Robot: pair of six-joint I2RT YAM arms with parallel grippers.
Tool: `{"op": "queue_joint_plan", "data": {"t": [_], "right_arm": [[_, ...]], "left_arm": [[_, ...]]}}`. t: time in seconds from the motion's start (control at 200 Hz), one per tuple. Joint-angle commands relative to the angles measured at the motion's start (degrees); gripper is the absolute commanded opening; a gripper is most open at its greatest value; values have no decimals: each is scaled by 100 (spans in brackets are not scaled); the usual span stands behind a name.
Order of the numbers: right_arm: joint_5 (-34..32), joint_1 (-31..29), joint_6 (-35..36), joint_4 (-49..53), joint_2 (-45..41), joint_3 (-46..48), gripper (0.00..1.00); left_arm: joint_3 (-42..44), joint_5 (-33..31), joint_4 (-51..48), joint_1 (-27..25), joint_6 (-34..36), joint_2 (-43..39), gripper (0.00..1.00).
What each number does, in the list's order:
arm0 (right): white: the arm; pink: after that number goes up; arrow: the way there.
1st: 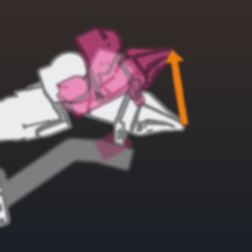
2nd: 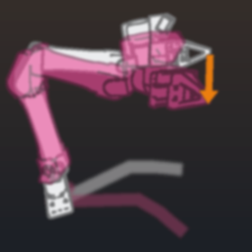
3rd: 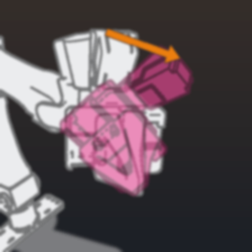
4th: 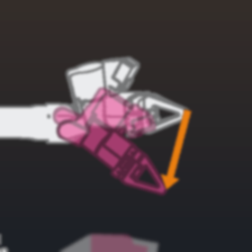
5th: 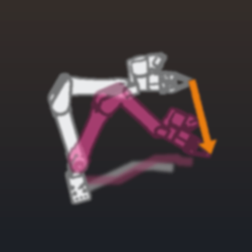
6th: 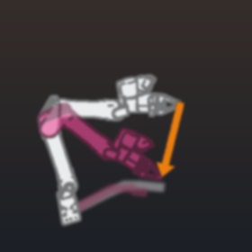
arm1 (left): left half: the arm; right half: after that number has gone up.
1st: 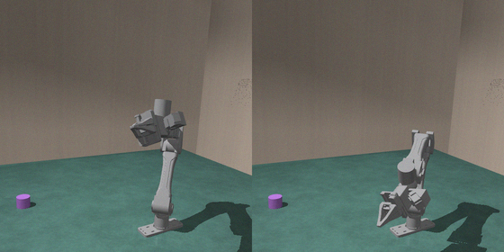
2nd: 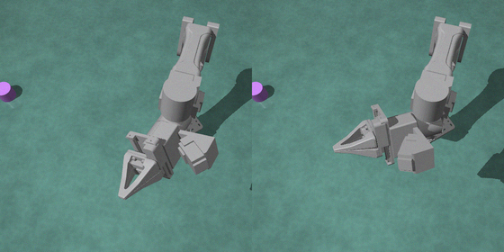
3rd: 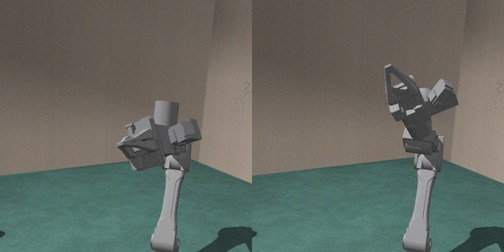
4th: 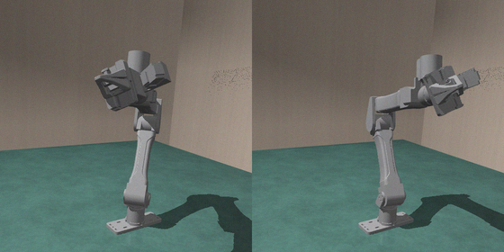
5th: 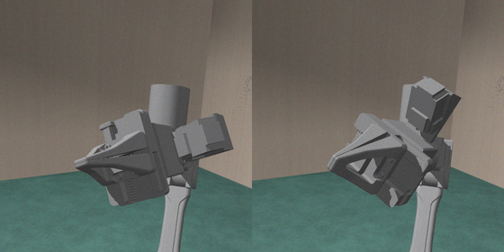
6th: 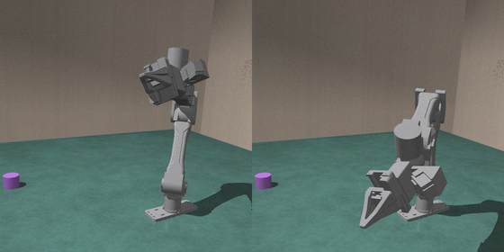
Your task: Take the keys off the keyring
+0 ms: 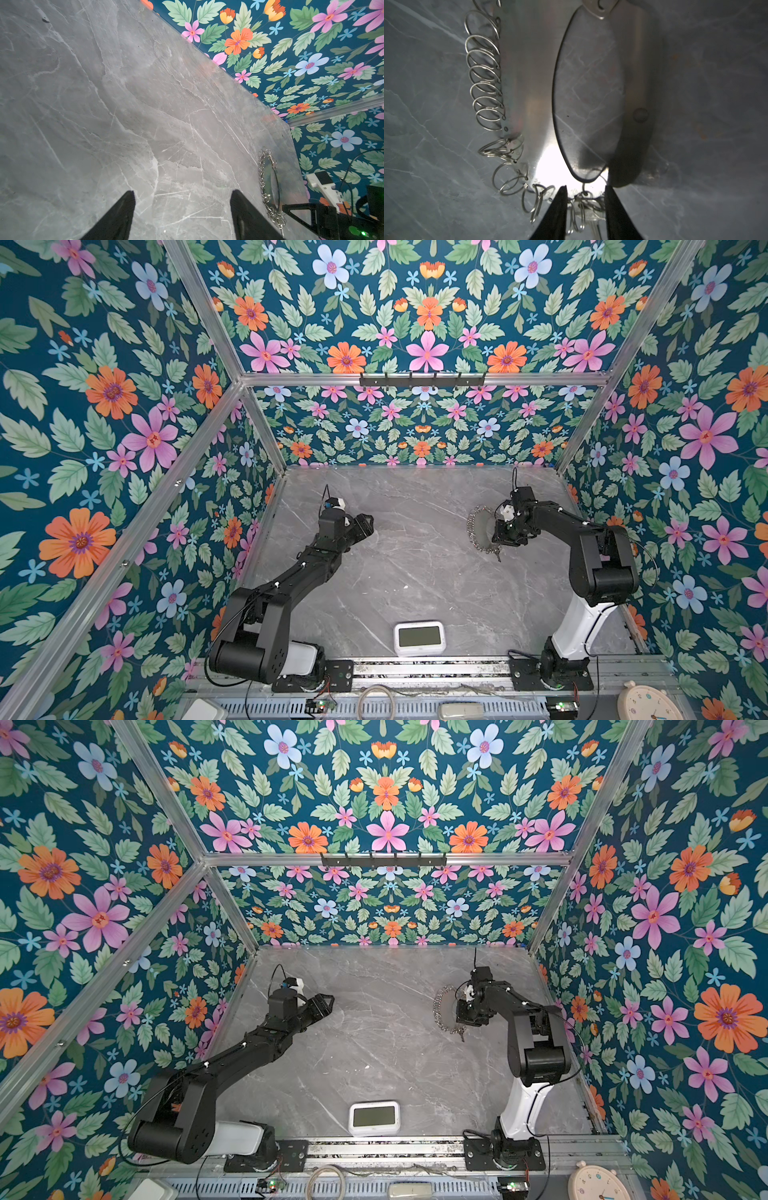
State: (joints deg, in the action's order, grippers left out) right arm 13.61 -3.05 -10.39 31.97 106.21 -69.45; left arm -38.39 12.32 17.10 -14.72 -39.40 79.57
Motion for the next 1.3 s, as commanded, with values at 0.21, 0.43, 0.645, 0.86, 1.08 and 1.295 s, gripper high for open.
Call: {"op": "queue_joint_plan", "data": {"t": [0.21, 0.43, 0.645, 0.86, 1.08, 1.295], "right_arm": [[-31, -82, -88, 63, -193, 160, 29], [-332, -98, -87, 98, -266, 219, 32], [-757, -214, -240, 102, -549, 317, 42], [-981, -203, -1682, -50, -1017, 605, 35], [-1270, -213, -1607, 278, -834, 354, 36], [-1105, -126, -1833, 90, -432, 151, 14]], "left_arm": [[-43, 120, 84, -3, 38, 68, 74], [-30, 131, 83, -2, 37, 54, 74], [-35, 191, 139, -1, -13, 104, 74], [-28, 226, 197, 0, -68, 140, 74], [-28, 225, 154, 3, -61, 85, 74], [0, 215, 153, -1, -81, 61, 74]]}}
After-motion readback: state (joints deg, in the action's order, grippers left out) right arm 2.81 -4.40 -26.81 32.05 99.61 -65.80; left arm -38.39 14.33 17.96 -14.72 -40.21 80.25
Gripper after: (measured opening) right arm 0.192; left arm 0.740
